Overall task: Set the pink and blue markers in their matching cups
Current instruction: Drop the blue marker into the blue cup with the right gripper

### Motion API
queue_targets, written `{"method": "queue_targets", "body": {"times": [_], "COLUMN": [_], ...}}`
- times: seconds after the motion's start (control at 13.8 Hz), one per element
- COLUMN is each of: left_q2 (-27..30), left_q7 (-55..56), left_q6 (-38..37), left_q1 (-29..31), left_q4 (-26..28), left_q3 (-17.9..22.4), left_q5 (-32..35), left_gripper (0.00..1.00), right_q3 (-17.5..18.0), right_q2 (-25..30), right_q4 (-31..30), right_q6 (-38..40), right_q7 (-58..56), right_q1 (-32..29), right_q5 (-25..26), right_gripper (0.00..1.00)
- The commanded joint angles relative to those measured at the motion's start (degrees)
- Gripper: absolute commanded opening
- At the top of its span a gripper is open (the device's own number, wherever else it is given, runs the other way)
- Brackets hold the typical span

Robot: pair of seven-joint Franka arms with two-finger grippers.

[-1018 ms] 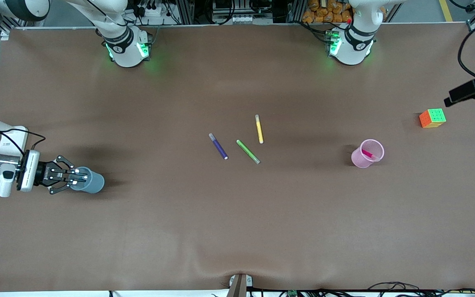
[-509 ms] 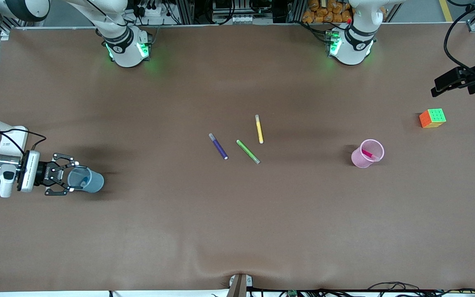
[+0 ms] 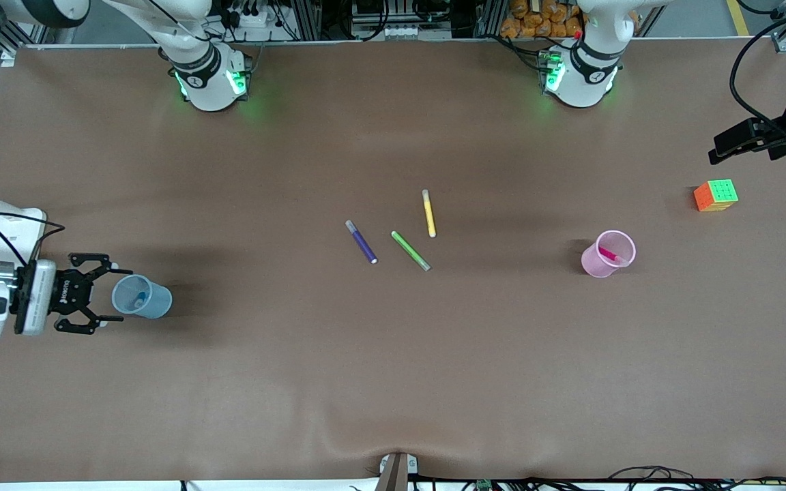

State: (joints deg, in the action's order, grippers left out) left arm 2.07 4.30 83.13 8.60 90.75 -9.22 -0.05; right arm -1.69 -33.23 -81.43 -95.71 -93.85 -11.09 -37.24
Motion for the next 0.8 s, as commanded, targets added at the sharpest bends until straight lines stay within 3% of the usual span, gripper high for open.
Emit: {"method": "queue_targets", "body": {"times": [0.0,0.22,0.73], "left_q2": [2.6,3.8,3.3], "left_q7": [0.5,0.5,0.0], "left_q6": [0.6,0.6,3.4], "left_q1": [-3.6,-11.5,-12.1], "left_q4": [3.9,3.8,2.9], "left_q3": [2.4,9.3,9.4], "left_q5": [2.4,2.9,2.8], "left_gripper": [1.00,1.00,1.00], "right_q3": [-0.2,-0.2,-0.2], "right_q2": [3.9,7.8,20.3], "right_q4": [-0.4,-0.5,-6.6], "right_q6": [-0.3,-0.4,0.1], "right_q7": [9.5,20.2,42.0], "right_q1": [2.9,6.3,10.6], "right_q5": [4.2,9.8,18.9], "right_gripper": [1.00,1.00,1.00]}}
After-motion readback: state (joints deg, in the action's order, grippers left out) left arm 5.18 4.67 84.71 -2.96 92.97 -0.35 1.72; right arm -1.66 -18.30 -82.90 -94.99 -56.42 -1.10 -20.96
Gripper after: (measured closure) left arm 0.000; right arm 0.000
